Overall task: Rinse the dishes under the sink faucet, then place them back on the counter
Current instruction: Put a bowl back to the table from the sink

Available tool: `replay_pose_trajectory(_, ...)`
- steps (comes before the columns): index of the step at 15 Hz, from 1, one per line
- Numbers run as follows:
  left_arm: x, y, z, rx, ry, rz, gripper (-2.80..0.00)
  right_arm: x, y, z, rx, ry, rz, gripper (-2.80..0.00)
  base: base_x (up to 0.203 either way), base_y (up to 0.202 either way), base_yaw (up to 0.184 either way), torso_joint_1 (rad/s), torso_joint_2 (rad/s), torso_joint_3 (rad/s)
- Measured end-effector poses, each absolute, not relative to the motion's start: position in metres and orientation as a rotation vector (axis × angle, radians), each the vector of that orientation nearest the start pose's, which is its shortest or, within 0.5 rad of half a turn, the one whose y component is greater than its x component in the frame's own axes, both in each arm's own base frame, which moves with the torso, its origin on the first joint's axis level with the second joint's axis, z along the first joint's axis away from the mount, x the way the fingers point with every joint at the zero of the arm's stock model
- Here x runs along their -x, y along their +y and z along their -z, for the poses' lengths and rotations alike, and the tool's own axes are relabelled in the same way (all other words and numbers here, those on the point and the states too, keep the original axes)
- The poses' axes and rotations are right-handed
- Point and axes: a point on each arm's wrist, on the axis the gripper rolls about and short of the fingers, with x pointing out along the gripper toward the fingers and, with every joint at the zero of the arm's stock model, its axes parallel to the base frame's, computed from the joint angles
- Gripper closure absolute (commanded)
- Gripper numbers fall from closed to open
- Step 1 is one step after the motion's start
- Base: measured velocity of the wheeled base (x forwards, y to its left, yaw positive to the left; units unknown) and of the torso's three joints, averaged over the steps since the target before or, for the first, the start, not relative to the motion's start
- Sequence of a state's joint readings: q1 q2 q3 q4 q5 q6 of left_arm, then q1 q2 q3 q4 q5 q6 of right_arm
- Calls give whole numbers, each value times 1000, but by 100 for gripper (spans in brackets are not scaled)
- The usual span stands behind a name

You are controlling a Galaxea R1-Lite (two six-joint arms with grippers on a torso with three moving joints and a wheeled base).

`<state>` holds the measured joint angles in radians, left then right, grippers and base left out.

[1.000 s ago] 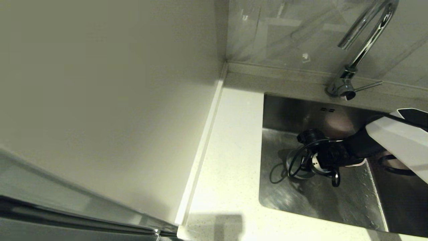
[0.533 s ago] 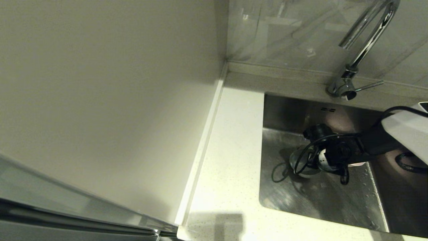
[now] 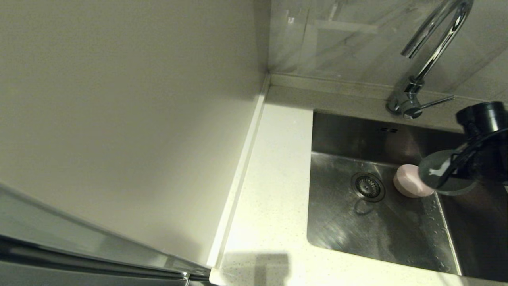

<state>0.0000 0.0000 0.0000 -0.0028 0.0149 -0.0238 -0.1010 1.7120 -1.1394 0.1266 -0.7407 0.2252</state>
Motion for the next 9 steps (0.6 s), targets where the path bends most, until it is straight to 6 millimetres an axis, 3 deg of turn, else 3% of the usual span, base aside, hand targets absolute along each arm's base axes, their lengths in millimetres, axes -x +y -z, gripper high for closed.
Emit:
replay_pose_trajectory(2,23,0,-76,24,-3,-15,0,-279,-73,-239,153,487,1053,0,0,0,0,0,0,0)
replay_pose_trajectory(4,23,0,-76,24,-3,-15,0,-267,-89,-276,269,355,1156,0,0,0,0,0,0,0)
replay_pose_trajectory(7,23,0,-76,24,-3,-16,0,-255,-97,-327,499,102,1146,0,0,0,0,0,0,0)
replay_pose_trajectory(9,23,0,-76,24,-3,-14,0,-246,-95,-338,710,-63,1060,0,0,0,0,0,0,0)
